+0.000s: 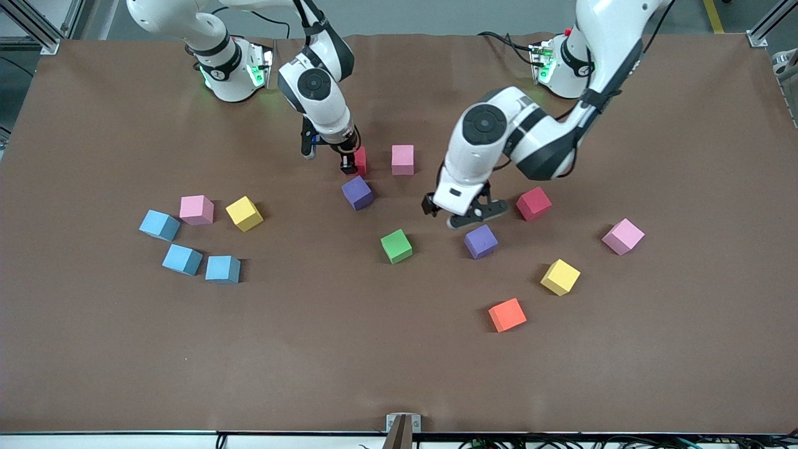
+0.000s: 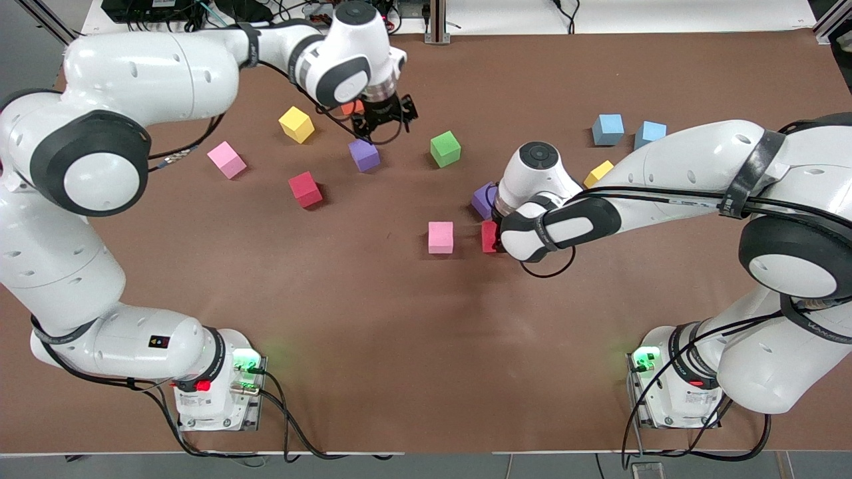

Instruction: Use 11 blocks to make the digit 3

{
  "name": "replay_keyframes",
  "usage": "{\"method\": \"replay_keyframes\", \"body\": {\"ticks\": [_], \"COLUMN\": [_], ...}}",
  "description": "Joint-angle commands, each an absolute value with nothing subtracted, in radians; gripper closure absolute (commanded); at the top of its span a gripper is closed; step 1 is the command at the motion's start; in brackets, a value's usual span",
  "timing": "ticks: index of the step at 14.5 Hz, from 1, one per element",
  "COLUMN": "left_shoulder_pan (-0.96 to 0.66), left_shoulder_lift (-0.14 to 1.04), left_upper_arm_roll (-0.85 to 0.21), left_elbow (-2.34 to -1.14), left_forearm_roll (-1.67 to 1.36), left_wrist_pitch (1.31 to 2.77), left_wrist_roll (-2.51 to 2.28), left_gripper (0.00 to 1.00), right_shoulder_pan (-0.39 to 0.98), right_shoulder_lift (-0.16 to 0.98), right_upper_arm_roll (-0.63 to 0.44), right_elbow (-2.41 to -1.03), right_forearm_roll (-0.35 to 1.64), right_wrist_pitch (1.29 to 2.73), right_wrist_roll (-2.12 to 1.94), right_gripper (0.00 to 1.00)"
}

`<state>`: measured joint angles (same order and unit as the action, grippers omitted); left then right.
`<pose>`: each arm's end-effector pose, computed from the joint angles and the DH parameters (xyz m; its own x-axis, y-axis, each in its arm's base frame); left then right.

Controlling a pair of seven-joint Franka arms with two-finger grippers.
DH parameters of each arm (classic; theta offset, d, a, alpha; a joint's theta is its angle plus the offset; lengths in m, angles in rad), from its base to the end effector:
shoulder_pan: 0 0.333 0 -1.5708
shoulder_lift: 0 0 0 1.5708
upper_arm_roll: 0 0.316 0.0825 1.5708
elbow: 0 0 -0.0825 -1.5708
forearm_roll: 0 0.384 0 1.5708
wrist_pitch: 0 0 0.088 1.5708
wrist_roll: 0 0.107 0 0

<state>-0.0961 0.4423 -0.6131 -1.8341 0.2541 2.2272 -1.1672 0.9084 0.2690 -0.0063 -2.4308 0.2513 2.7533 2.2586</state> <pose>0.5098 -0.3880 0.3313 0.9372 0.3482 -0.0208 0.3488 -0.9354 0.0581 0.3148 0.3818 0.2012 -0.0174 -0.9941 -0.1072 -0.9993 0.0138 0.0345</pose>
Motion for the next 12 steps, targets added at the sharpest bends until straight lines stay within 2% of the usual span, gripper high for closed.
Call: {"method": "replay_keyframes", "body": {"ticks": [1,3,5,12], "left_shoulder_pan": [-0.058,-0.048,-0.046,-0.037], "left_shoulder_lift": [0.466,0.518,0.543,0.632], "left_upper_arm_roll": [-0.618,-0.617,-0.583,-0.563], "left_elbow": [-1.800,-1.752,-1.750,-1.743], "left_forearm_roll": [0.255,0.255,0.281,0.364], "left_wrist_pitch": [2.207,2.207,2.214,2.255], "left_wrist_roll": [-1.125,-1.126,-1.124,-1.138], "left_gripper": [0.00,0.00,0.07,0.06], "right_shoulder_pan": [0.923,0.933,0.939,0.931], "right_shoulder_lift": [0.328,0.339,0.370,0.385], "right_upper_arm_roll": [-0.009,-0.008,-0.008,0.041], "right_elbow": [-2.362,-2.330,-2.293,-2.286], "right_forearm_roll": [0.272,0.273,0.273,0.276], "right_wrist_pitch": [2.761,2.760,2.761,2.784], "right_wrist_roll": [2.319,2.350,2.372,2.379], "right_gripper": [0.65,0.65,0.64,0.63]}}
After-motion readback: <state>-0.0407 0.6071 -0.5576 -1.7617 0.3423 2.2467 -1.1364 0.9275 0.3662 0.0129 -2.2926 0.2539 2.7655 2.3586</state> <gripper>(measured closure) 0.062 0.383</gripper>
